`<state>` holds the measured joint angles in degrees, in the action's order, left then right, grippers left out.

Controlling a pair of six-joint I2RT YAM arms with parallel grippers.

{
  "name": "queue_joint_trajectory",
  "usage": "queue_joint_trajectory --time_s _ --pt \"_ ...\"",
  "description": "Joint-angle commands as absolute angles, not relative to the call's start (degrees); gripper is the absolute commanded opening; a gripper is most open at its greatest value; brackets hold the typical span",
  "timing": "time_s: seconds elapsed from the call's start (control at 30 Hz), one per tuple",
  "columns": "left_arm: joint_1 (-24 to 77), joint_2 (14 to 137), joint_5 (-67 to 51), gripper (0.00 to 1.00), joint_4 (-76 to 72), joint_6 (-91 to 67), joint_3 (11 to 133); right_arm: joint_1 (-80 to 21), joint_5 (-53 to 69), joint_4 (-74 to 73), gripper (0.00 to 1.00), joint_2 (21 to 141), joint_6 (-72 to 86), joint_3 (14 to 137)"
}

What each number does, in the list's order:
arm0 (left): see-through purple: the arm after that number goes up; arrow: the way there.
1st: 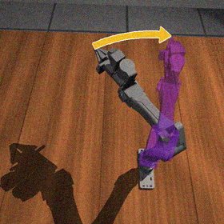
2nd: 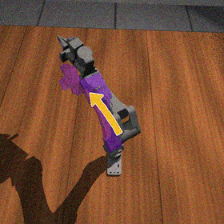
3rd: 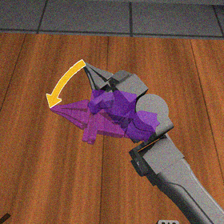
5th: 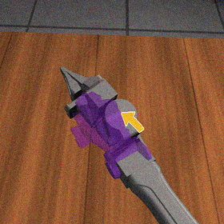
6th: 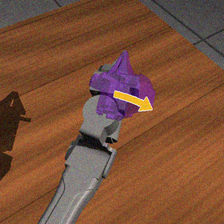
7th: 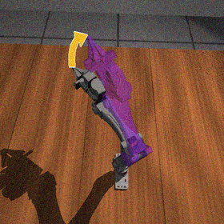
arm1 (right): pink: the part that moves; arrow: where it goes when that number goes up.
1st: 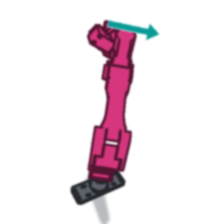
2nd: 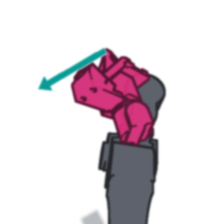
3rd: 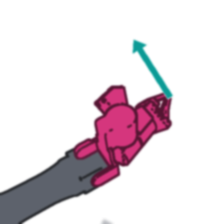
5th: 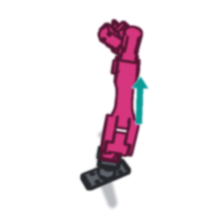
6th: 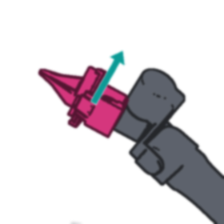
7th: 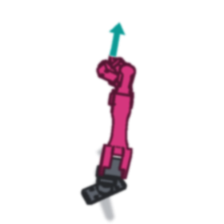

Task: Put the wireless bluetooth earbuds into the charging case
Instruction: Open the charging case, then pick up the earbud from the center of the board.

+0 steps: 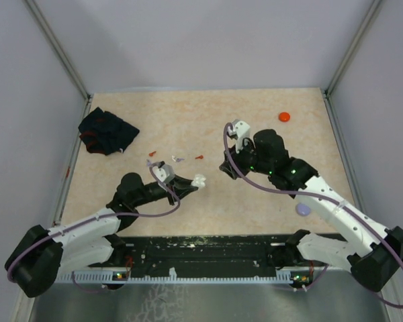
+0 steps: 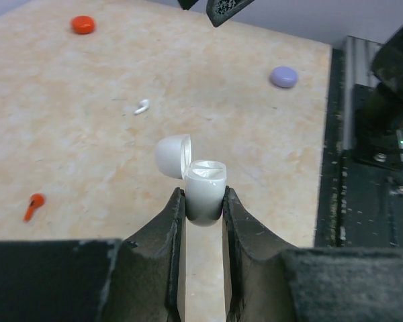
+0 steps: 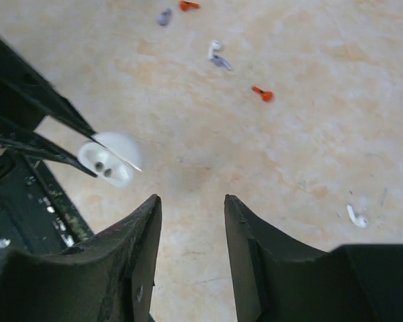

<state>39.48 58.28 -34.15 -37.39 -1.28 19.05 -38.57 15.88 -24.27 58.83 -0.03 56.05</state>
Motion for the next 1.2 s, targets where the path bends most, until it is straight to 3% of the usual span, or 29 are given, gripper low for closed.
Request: queue_joint_trajectory --time_s 0.0,0.17,0.6,1.17 --pt "39.6 57.1 -20.3 0.00 -58.9 -1.1 11.9 -37.1 2.0 -25.1 0.46 62.5 4.5 59.0" --pt "39.5 61.0 -16.3 0.00 -73.4 1.5 6.1 -31.8 -2.6 -24.7 0.49 68.2 10.3 58.8" --pt "39.4 66.9 -11.8 0.01 -83.4 -1.1 -0.3 -24.7 -18.1 -21.3 0.42 82.0 24.3 57.4" --pt "39.3 62.6 -13.8 0.01 -76.0 -0.3 0.7 -22.2 -21.6 -15.1 0.32 97.5 30.7 59.6"
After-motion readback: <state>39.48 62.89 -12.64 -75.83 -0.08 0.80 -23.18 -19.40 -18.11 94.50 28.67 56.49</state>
